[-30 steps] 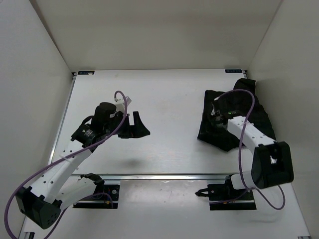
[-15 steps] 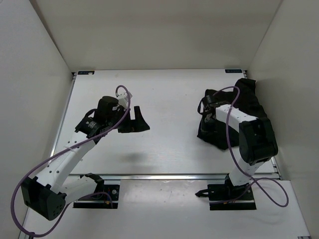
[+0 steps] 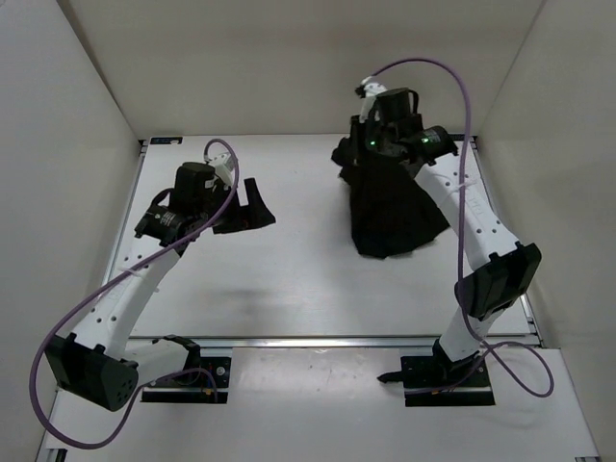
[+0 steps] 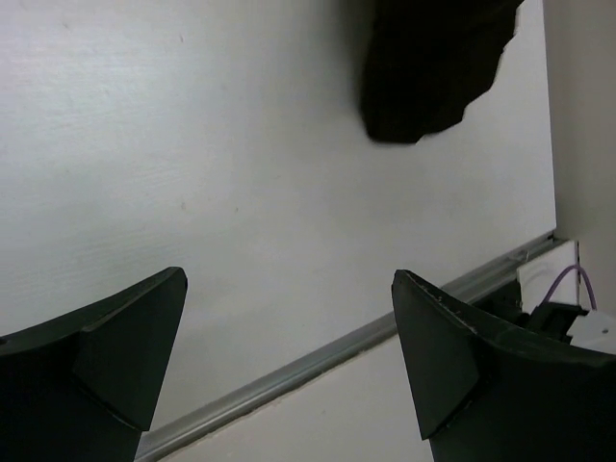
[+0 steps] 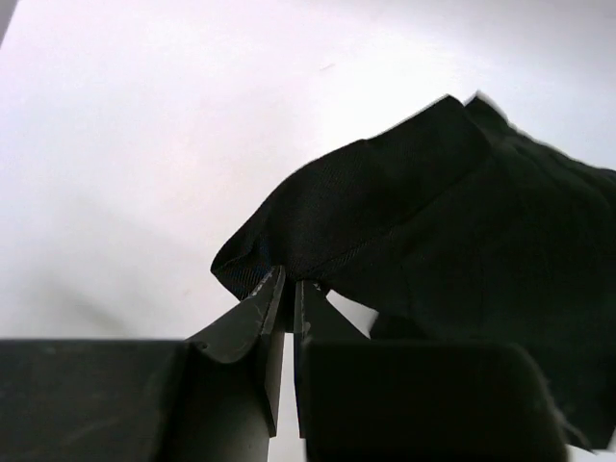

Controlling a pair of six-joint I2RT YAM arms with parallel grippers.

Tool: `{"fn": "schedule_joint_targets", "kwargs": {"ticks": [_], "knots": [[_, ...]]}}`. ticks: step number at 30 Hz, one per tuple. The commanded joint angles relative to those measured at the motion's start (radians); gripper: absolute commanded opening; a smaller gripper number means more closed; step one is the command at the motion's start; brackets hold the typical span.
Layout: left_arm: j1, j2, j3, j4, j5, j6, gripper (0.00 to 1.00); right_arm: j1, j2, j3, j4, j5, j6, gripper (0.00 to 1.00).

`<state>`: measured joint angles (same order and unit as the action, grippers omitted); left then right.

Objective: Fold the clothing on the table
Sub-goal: Move the skirt to the center of the board

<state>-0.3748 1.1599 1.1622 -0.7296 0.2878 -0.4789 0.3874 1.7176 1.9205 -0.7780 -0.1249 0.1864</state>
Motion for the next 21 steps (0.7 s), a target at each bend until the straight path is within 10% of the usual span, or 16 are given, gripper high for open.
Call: {"fn": "schedule_joint_targets", "kwargs": {"ticks": [1, 10, 11, 14, 16, 21], "knots": [[0.031, -0.022, 0.121, -0.047, -0.085, 0.025, 0.99, 0.077, 0.036, -0.012, -0.053, -0.067, -0.059, 0.0], [0.077, -0.039, 0.154, -0.087, -0.167, 0.031, 0.99, 0.156, -0.052, -0.406, -0.081, -0.157, -0.079, 0.02], [0.079, -0.04, 0.133, -0.082, -0.153, 0.023, 0.99, 0.159, -0.058, -0.428, -0.084, -0.151, -0.076, 0.08], [0.071, -0.023, 0.084, -0.053, -0.127, 0.022, 0.98, 0.134, -0.154, -0.549, -0.037, -0.119, -0.053, 0.79], [0.051, 0.006, 0.07, -0.036, -0.128, 0.008, 0.98, 0.098, -0.2, -0.583, -0.006, -0.113, -0.021, 0.96], [0.019, 0.284, 0.187, 0.059, -0.13, -0.015, 0.99, 0.067, -0.318, -0.693, 0.051, -0.068, 0.142, 0.84]]}}
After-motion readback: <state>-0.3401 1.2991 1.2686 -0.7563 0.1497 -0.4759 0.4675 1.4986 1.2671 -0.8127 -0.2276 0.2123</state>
